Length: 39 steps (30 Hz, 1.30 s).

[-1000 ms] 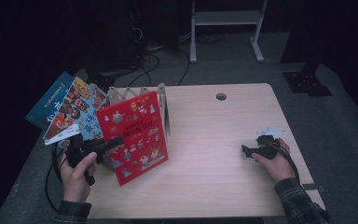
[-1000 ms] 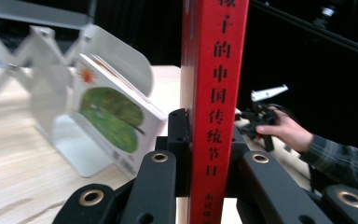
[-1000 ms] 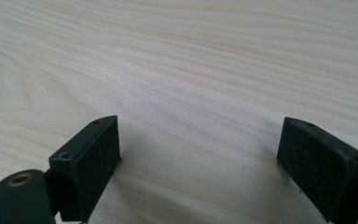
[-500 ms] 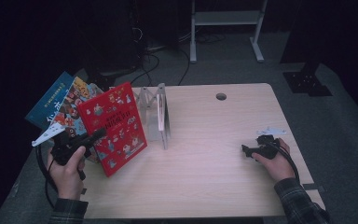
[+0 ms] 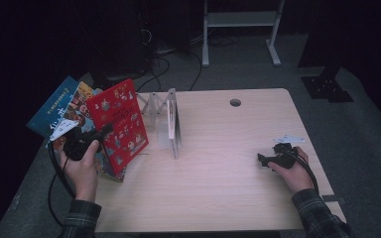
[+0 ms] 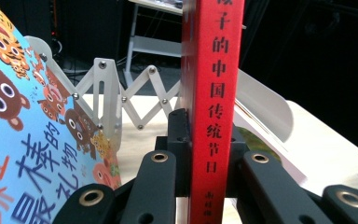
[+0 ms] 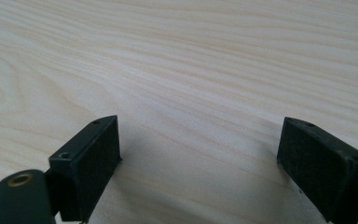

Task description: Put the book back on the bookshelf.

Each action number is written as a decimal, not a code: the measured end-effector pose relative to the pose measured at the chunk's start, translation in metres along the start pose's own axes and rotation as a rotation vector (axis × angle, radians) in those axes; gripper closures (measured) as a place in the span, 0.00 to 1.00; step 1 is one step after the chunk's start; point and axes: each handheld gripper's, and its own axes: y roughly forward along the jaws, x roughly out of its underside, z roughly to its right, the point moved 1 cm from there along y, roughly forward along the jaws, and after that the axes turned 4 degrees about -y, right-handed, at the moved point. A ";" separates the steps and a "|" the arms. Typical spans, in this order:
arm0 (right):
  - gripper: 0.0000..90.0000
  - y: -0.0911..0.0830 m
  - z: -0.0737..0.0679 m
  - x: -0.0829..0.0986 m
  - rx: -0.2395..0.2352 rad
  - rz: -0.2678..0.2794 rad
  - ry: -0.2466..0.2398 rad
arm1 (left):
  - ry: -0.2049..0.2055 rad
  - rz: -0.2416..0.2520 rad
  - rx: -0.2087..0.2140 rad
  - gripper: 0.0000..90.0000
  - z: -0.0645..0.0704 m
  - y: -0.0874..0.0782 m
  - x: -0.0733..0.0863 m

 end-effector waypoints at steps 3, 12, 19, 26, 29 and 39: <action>0.13 0.000 0.000 0.000 0.000 0.000 0.001 | -0.006 0.002 -0.018 0.88 -0.003 0.012 0.000; 0.13 0.000 0.001 0.000 0.001 -0.001 0.001 | 0.004 0.001 -0.046 0.88 -0.007 0.042 -0.007; 0.13 0.000 0.001 0.000 0.002 -0.002 0.000 | -0.003 0.005 -0.047 0.88 -0.009 0.057 -0.008; 0.13 0.001 0.002 -0.001 0.002 -0.001 0.003 | 0.027 0.002 -0.066 0.88 -0.007 0.069 -0.008; 0.13 0.001 0.002 -0.001 0.003 -0.002 0.004 | 0.031 -0.004 -0.067 0.88 -0.006 0.071 -0.006; 0.13 0.001 0.001 -0.001 0.003 -0.002 0.004 | 0.034 -0.037 -0.077 0.87 -0.008 0.073 0.001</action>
